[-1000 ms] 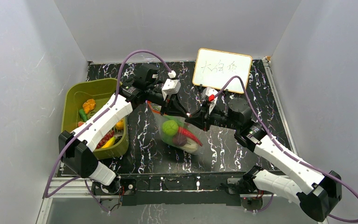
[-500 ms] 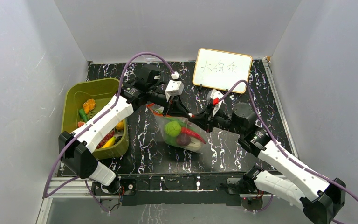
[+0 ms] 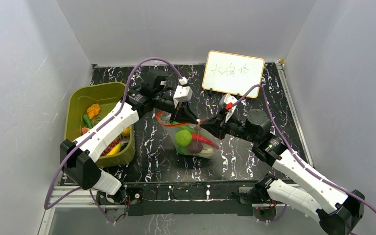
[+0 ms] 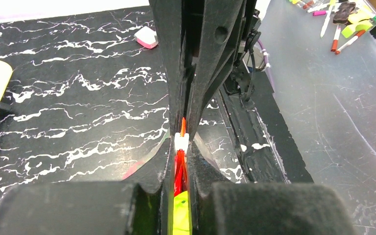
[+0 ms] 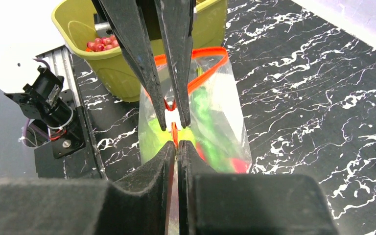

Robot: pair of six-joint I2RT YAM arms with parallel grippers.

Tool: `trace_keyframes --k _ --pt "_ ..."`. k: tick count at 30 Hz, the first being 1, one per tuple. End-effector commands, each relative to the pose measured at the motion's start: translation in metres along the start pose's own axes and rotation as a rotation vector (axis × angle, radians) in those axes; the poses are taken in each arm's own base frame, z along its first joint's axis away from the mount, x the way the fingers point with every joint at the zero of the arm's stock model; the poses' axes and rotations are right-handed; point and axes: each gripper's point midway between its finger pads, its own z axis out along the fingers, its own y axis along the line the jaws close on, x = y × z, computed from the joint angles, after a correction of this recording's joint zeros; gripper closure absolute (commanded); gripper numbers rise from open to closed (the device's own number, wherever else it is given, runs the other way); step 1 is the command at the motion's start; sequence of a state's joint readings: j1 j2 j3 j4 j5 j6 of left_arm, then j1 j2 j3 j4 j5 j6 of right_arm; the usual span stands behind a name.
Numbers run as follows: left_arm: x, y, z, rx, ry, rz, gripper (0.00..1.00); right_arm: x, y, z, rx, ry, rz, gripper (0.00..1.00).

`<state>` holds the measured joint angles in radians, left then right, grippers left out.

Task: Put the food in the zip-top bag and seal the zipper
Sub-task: Zip the zipper food storage bag at the center of the board.

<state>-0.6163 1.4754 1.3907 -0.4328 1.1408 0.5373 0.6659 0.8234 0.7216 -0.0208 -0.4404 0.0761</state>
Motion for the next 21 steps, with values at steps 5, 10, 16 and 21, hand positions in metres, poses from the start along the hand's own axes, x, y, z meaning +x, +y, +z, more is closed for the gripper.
trace_keyframes --k 5,10,16,21 --pt "-0.012 -0.009 -0.006 0.002 -0.052 0.025 1.00 -0.043 0.002 0.000 -0.005 -0.144 -0.067 0.69" --pt "-0.018 -0.009 -0.006 0.001 -0.078 0.035 1.00 -0.034 0.002 0.006 -0.026 -0.121 -0.079 0.59" --pt "-0.024 -0.009 -0.008 -0.016 -0.091 0.051 1.00 -0.020 0.001 0.013 -0.055 -0.080 -0.102 0.60" --pt "-0.026 -0.007 -0.009 -0.036 -0.090 0.065 1.00 -0.012 0.005 0.016 -0.090 -0.070 -0.103 0.59"
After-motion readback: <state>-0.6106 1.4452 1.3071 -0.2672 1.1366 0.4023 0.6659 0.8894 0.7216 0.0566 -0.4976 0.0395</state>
